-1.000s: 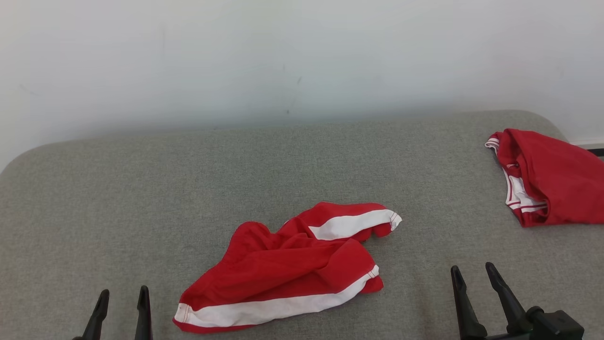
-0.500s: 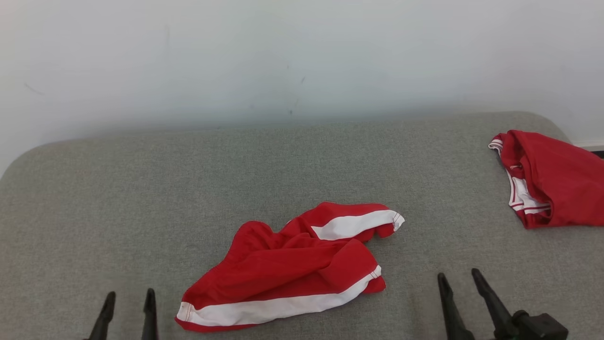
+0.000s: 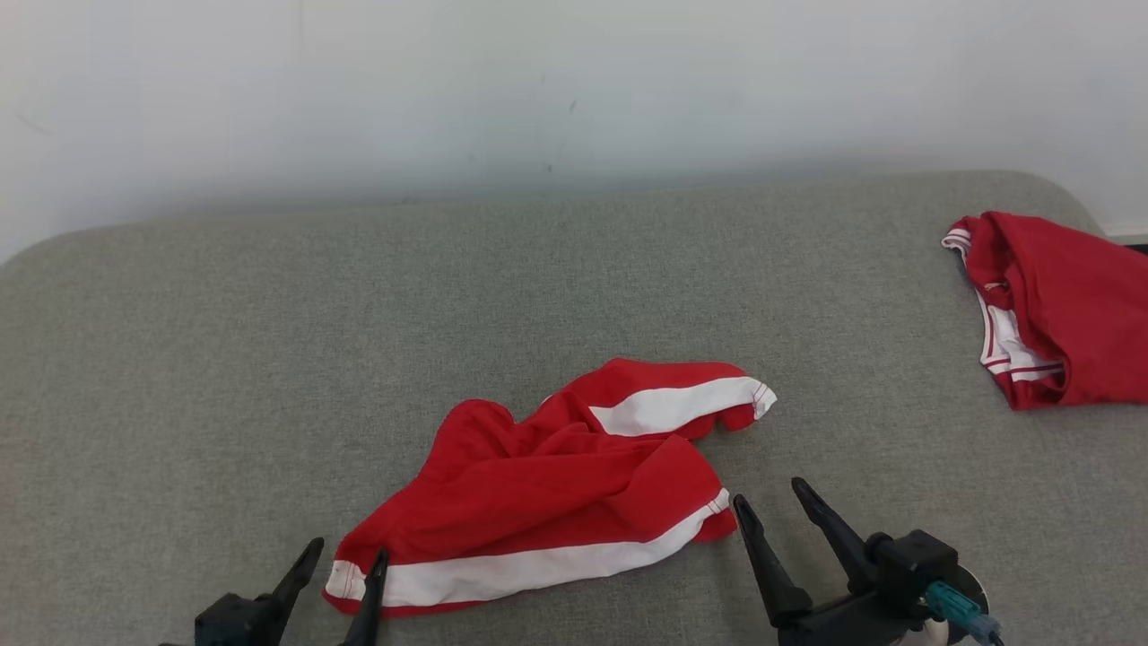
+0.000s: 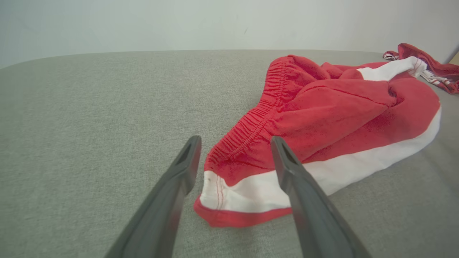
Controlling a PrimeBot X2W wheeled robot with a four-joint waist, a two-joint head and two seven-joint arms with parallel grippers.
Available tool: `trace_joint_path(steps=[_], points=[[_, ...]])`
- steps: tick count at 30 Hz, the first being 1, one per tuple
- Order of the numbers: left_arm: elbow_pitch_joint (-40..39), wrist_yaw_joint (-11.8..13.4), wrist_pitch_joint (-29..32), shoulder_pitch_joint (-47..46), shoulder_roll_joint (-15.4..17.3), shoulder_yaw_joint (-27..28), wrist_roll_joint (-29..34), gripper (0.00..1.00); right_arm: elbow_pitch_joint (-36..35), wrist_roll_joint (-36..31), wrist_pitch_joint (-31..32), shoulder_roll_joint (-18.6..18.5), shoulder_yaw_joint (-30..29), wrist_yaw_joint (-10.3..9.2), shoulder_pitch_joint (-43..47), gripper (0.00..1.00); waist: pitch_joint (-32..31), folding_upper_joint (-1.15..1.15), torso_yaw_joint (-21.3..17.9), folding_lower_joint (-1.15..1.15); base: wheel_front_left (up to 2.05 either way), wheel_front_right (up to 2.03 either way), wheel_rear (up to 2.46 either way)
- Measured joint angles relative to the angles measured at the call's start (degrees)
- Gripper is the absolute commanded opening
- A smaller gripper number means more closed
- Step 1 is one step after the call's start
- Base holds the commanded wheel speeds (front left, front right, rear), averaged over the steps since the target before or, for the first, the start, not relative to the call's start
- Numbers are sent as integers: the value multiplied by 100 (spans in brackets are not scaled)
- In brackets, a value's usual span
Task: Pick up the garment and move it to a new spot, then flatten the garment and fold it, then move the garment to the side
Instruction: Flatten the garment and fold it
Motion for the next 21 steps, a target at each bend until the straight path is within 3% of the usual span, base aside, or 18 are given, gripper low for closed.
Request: trace_joint_path(steps=[6, 16, 17, 18, 19, 20, 21], points=[[754, 0, 0, -477, 254, -380, -304, 100, 530, 171, 0, 32, 466, 1, -479, 100, 244, 0, -22, 0, 0, 0, 0], [1057, 0, 0, -706, 292, -740, -655, 100, 1006, 554, 1, 186, 857, 0, -828, 100, 475, 0, 22, 0, 0, 0, 0], [1078, 0, 0, -726, 293, -786, -669, 100, 1049, 559, 1, 205, 879, 1, -854, 96, 481, 0, 34, 0, 0, 0, 0], [1102, 0, 0, -748, 291, -829, -724, 97, 1082, 606, 0, 225, 896, 1, -889, 77, 486, 0, 45, 0, 0, 0, 0], [1125, 0, 0, -765, 290, -860, -834, 45, 1111, 651, 0, 236, 907, 1, -924, 35, 488, 0, 56, 0, 0, 0, 0], [1131, 0, 0, -778, 289, -880, -900, 2, 1144, 669, 1, 243, 916, 1, -952, 0, 490, 0, 66, 0, 0, 0, 0], [1133, 0, 0, -799, 293, -902, -942, 0, 1169, 709, 0, 252, 925, 1, -971, 0, 490, 0, 74, 0, 0, 0, 0]])
